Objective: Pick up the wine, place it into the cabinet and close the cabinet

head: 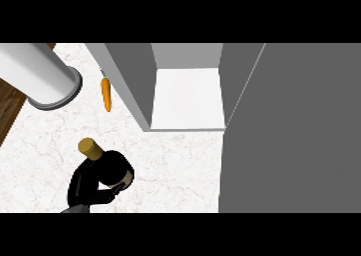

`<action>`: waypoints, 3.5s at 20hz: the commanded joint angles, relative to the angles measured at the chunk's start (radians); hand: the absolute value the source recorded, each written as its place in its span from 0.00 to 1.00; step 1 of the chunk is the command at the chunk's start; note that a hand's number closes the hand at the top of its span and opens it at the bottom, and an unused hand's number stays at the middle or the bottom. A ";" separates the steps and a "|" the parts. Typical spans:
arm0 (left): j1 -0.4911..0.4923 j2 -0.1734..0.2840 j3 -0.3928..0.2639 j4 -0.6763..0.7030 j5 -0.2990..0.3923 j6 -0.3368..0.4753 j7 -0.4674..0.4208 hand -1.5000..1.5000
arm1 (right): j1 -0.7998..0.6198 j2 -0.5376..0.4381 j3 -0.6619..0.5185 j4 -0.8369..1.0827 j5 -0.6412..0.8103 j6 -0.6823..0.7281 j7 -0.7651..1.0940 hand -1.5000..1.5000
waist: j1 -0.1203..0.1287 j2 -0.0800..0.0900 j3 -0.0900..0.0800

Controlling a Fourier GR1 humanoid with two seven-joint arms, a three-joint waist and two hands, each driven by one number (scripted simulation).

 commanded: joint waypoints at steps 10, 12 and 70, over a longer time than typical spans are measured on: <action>0.138 0.022 -0.064 0.017 -0.056 -0.061 -0.132 1.00 | -0.060 -0.007 -0.013 0.040 0.023 -0.016 0.015 0.00 | 0.009 0.008 -0.017; 0.181 0.046 -0.068 -0.002 -0.052 -0.089 -0.142 1.00 | -0.032 -0.006 -0.020 0.017 -0.008 -0.008 0.018 0.00 | 0.009 0.008 -0.016; -0.215 -0.089 -0.547 -0.700 0.115 0.707 0.525 1.00 | -0.042 0.003 -0.025 0.107 0.030 0.009 -0.068 0.00 | -0.005 0.010 -0.017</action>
